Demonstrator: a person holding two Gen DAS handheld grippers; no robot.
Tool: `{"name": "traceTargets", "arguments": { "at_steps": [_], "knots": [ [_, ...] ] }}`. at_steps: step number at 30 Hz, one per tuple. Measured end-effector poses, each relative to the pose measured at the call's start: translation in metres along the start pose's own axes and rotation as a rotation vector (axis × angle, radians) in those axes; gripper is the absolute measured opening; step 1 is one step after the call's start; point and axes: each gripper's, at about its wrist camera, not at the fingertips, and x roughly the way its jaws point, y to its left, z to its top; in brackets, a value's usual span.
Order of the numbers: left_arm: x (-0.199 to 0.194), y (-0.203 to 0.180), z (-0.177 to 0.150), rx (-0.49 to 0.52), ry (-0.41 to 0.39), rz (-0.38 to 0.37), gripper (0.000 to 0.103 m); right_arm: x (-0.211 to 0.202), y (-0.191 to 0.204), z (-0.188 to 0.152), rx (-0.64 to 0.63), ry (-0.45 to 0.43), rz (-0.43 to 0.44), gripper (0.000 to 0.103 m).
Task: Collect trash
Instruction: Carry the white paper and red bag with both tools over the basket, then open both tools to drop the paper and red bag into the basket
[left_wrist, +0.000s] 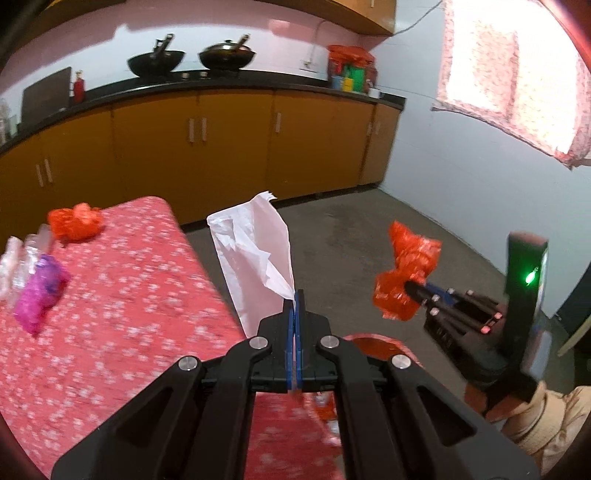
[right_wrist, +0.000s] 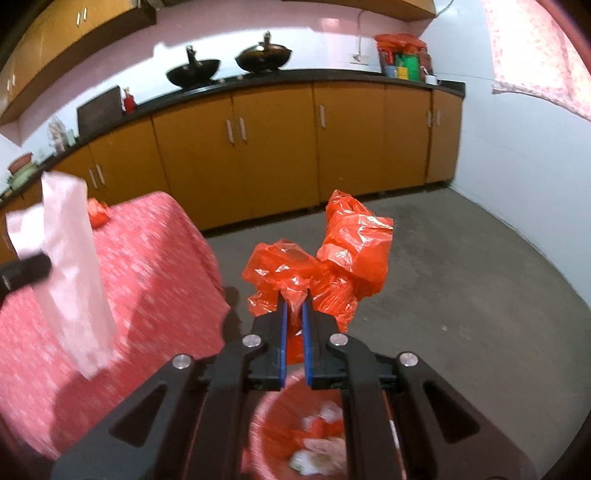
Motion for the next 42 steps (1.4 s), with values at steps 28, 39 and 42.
{"name": "traceTargets", "arguments": {
  "at_steps": [28, 39, 42],
  "knots": [
    [0.115, -0.104, -0.084, 0.131, 0.256, -0.116, 0.000, 0.035, -0.081, -0.106, 0.026, 0.190, -0.019, 0.009],
    [0.132, -0.113, -0.092, 0.122, 0.296, -0.114, 0.000, 0.042, -0.088, -0.113, 0.055, 0.211, 0.020, 0.014],
    [0.132, -0.114, -0.093, 0.114, 0.299, -0.113, 0.000, 0.041, -0.092, -0.114, 0.065, 0.209, 0.017, 0.015]
  ]
}}
